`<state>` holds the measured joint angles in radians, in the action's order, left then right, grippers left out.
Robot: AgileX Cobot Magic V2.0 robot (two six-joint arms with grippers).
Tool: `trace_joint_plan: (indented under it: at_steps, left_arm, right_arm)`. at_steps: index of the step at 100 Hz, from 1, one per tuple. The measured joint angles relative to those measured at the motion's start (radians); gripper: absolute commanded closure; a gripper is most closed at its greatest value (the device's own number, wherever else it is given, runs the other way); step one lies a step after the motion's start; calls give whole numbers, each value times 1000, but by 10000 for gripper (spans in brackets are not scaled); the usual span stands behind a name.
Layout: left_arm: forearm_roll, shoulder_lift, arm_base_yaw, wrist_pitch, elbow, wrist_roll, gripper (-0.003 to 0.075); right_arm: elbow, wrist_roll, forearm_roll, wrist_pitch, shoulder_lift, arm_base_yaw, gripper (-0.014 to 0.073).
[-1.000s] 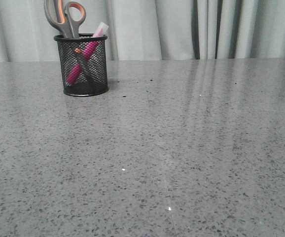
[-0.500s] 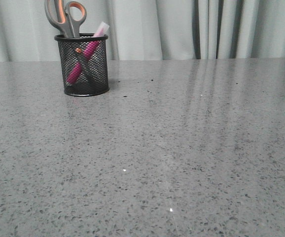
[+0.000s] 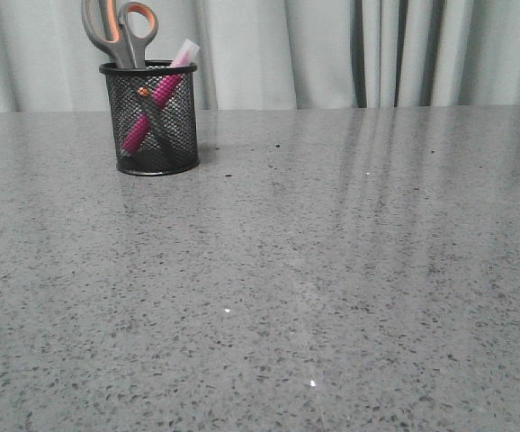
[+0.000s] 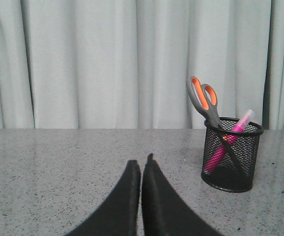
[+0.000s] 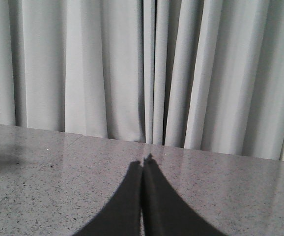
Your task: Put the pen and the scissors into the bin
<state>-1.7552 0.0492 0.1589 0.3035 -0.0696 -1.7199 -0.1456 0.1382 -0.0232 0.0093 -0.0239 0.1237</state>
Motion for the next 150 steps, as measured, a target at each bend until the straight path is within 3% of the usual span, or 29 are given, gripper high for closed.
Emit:
trace_joint_plan:
  at_steps: [56,66,85,103,110,125,150]
  left_arm:
    - [23,-2,0,0,-2,23,739]
    - [203,-2,0,-2,-33,211,739]
    - [788,-3,0,-26,-80,753,739]
    - [1385,-14,-71,-186,-80,1367,739]
    - [1573,-14,-128,-259,-68,1528,739]
    - [1680,-15,-209,-263,-21,1631,739]
    - [1722,-39,-191,-245,71,1664,739]
  right_arm:
    - [0,2,0,0,0,0,664]
    - [0,2,0,0,0,0,664]
    - [0,2,0,0,0,0,664]
    - [0,2,0,0,0,0,664]
    - [0,2,0,0,0,0,664]
    - [0,4,0,0,0,0,664]
    - [0,4,0,0,0,0,664]
